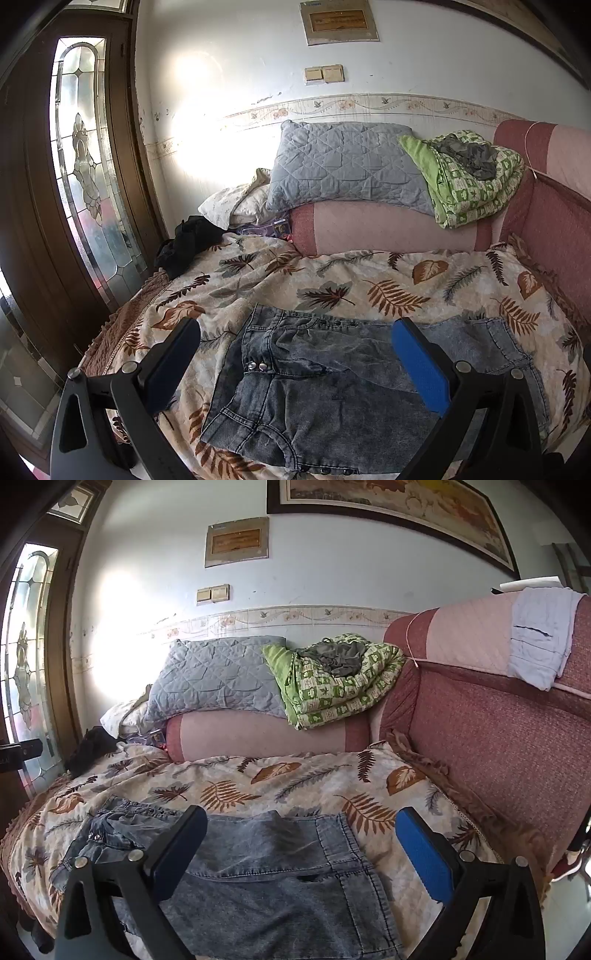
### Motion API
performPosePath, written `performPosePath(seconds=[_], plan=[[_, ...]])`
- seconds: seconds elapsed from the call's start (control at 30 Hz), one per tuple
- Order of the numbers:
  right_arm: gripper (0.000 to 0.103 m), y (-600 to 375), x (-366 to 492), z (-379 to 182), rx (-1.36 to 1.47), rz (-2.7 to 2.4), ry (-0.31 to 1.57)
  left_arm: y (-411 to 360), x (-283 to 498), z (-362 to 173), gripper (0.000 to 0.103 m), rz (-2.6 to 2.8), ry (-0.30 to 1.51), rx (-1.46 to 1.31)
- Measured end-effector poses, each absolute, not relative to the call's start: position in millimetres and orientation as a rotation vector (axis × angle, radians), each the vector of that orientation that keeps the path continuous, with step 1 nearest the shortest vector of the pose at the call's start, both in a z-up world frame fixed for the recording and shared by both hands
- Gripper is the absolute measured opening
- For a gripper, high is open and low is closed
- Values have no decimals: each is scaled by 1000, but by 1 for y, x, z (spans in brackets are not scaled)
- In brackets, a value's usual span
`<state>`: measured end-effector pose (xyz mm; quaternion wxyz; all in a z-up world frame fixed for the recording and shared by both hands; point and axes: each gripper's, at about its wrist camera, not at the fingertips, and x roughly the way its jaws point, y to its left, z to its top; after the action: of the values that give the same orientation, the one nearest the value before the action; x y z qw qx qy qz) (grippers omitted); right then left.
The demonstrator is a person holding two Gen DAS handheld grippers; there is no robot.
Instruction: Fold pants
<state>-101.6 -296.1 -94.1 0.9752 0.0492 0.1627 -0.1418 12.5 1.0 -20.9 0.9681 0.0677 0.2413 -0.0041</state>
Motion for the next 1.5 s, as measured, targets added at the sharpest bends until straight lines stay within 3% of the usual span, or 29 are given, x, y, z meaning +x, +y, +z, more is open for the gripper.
performPosePath(seconds=[1.5], plan=[[103, -279, -86, -99, 87, -250, 379, 4, 21, -31, 103, -6, 526, 126]])
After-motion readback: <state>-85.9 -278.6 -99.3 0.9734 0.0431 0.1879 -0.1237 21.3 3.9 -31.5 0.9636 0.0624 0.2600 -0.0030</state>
